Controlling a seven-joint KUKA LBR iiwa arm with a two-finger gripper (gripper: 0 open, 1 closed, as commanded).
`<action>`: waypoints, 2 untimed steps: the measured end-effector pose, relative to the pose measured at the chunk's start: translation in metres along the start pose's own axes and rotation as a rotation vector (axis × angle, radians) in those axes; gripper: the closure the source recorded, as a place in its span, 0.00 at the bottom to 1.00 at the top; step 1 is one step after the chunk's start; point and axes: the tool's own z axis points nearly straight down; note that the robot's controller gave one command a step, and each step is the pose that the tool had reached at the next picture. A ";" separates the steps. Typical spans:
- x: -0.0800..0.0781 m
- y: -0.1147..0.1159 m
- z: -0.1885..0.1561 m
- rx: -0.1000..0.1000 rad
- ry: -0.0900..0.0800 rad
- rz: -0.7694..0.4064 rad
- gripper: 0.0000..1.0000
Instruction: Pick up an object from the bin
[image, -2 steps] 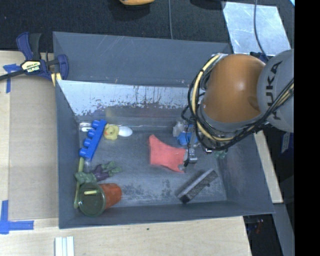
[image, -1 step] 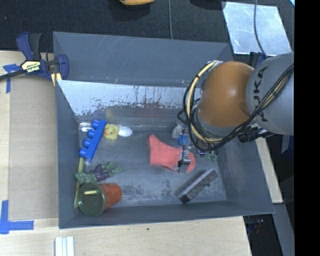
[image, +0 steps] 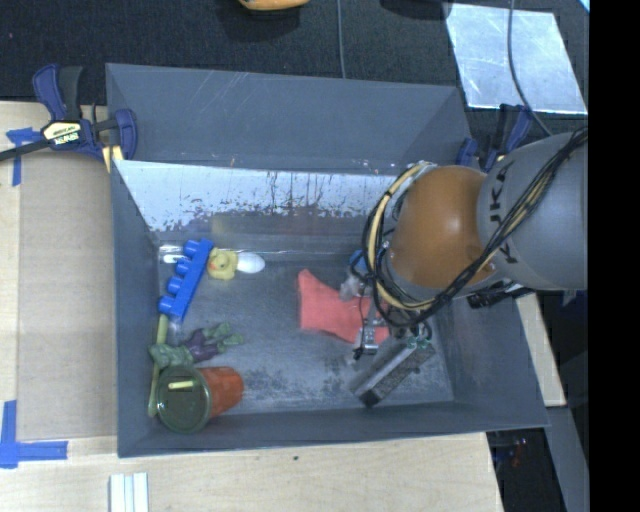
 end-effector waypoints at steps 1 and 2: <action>-0.028 0.018 0.021 -0.002 -0.010 0.212 1.00; -0.028 0.018 0.021 -0.002 -0.010 0.212 1.00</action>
Offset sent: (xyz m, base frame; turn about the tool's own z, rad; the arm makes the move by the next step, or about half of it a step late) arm 0.0000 0.0000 0.0000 0.0000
